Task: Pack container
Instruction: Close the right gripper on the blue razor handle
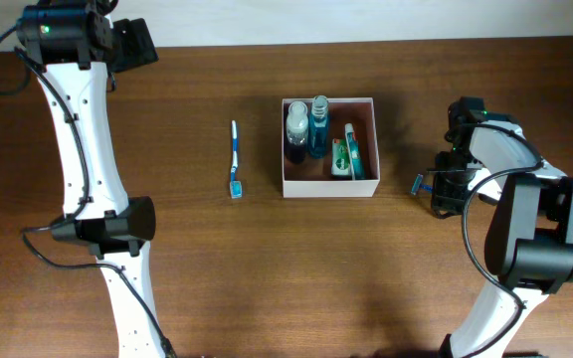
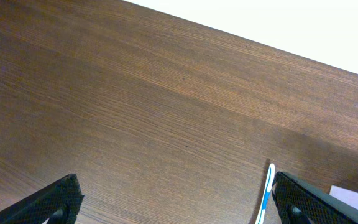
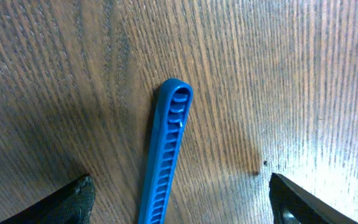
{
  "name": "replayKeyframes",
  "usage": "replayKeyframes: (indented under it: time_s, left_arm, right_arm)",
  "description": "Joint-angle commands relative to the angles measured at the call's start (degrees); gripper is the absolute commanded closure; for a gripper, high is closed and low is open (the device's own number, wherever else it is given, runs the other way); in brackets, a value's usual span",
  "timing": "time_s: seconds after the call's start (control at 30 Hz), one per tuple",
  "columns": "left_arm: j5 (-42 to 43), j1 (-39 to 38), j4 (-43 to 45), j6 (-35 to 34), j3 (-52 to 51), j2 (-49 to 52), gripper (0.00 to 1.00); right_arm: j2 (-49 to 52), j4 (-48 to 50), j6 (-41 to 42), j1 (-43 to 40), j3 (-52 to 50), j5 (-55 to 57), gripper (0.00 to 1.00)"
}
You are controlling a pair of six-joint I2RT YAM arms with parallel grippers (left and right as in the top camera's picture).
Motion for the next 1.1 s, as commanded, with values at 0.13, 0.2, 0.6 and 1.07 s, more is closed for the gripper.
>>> replayKeyframes:
  time_s: [0.13,0.2,0.6,1.07]
  left_arm:
    - [0.20,0.24,-0.07,-0.59,-0.09,-1.81,0.01]
    - [0.20,0.24,-0.07,-0.59,-0.09,-1.81,0.01]
    - [0.20,0.24,-0.07,-0.59,-0.09,-1.81,0.01]
    - [0.17,0.24,-0.07,-0.59,-0.09,-1.81,0.01]
  right_arm:
    - [1.44,-0.39,0.13,0.57,-0.87,1.99,0.08]
    - [1.44,-0.39,0.13,0.57,-0.87,1.97,0.08]
    - [1.44,-0.42,0.13,0.57,-0.87,1.97,0.08]
    - [1.44,-0.15,0.22,0.52,-0.87,2.19,0.14]
